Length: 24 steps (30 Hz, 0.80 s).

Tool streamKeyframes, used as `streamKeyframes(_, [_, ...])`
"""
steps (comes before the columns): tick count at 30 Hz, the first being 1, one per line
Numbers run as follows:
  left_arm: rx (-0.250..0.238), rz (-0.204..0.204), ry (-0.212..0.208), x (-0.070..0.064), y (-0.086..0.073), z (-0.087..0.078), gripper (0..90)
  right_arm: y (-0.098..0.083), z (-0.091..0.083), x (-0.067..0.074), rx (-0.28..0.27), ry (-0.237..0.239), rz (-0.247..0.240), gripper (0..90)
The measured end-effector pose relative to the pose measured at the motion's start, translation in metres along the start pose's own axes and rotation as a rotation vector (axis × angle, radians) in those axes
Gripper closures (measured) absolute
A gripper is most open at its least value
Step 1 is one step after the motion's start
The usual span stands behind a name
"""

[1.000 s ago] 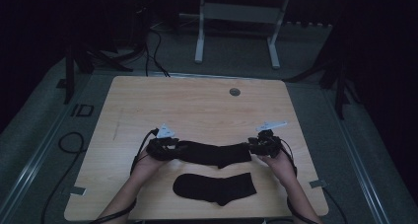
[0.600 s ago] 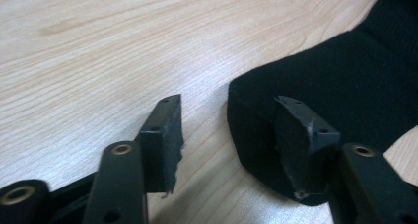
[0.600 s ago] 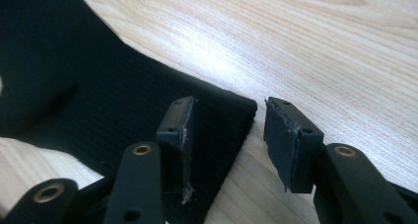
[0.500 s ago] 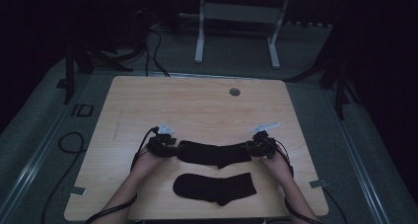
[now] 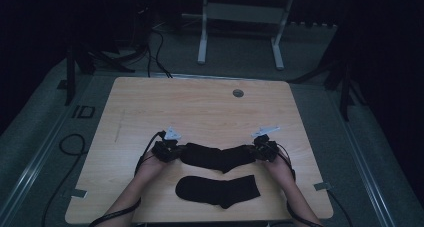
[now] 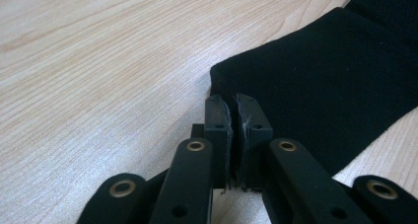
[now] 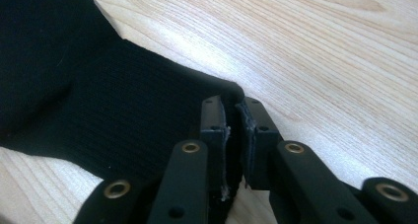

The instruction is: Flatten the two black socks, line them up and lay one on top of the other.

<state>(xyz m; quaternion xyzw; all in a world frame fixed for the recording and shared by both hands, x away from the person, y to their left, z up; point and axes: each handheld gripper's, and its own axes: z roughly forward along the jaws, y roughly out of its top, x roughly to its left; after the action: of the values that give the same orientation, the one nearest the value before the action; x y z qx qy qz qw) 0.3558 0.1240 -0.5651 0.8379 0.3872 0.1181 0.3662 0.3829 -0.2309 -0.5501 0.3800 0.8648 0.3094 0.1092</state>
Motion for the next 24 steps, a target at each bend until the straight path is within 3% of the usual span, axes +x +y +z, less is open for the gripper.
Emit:
streamKeyframes(4, [-0.004,0.0,0.006,-0.001,0.0,-0.003,87.0,0.004,-0.002,0.005,0.002,0.0,-0.021,84.5])
streamKeyframes(11, [-0.043,-0.004,-0.003,-0.002,0.008,-0.023,87.1,0.016,-0.02,0.01,-0.056,0.025,-0.022,84.8])
streamKeyframes(24, [-0.087,0.036,-0.02,-0.016,0.021,-0.059,87.2,0.022,-0.057,0.021,-0.125,0.038,-0.06,84.7])
